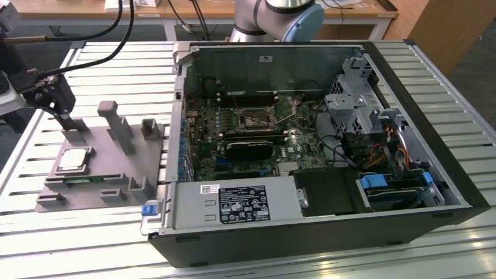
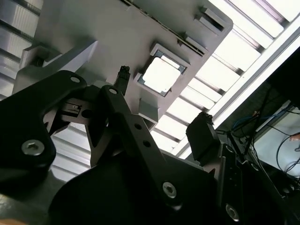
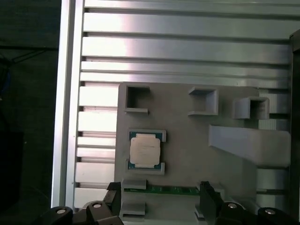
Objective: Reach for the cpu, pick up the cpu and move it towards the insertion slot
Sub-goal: 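Pick up the cpu and move it towards the insertion slot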
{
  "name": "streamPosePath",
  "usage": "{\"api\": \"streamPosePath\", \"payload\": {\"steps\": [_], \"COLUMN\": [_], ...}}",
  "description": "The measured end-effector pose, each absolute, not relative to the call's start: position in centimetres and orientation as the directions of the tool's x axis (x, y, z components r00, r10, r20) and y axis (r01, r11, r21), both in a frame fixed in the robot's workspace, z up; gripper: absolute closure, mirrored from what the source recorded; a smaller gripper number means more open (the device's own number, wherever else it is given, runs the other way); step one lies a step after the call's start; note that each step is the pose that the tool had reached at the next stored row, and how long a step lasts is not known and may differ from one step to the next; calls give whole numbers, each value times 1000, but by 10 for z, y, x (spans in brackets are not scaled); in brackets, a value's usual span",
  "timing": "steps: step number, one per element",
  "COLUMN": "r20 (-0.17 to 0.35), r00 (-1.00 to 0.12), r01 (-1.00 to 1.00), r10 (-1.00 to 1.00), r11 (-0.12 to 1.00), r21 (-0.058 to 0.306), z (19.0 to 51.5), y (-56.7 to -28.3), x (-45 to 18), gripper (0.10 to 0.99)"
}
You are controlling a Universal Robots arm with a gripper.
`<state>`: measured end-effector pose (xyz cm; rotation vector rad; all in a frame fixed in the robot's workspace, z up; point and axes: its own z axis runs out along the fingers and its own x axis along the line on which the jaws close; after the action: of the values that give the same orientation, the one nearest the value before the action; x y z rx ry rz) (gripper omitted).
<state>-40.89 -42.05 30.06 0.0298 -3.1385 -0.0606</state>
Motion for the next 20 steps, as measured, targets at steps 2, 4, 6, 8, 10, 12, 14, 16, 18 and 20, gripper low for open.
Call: {"api": "streamPosePath", "payload": {"steps": [2,4,6,8,10,12,14,16,18,20], "r20": [2,2,2,2,2,2,2,2,2,2], "r00": [-1000,-1000,-1000,-1000,-1000,-1000,-1000,-1000,-1000,-1000], "r01": [-19,-13,-9,-9,-9,-9,-9,-9,-9,-9], "r10": [-19,-13,-9,-9,-9,-9,-9,-9,-9,-9], "r11": [999,999,999,999,999,999,999,999,999,999], "r21": [39,39,39,39,39,39,39,39,39,39], "z": [297,293,290,286,282,279,275,271,268,264], "y": [-421,-421,-421,-421,-421,-421,-421,-421,-421,-421], "x": [-409,-409,-409,-410,-410,-410,-410,-410,-410,-410], "gripper": [325,325,325,325,325,325,325,325,325,325]}}
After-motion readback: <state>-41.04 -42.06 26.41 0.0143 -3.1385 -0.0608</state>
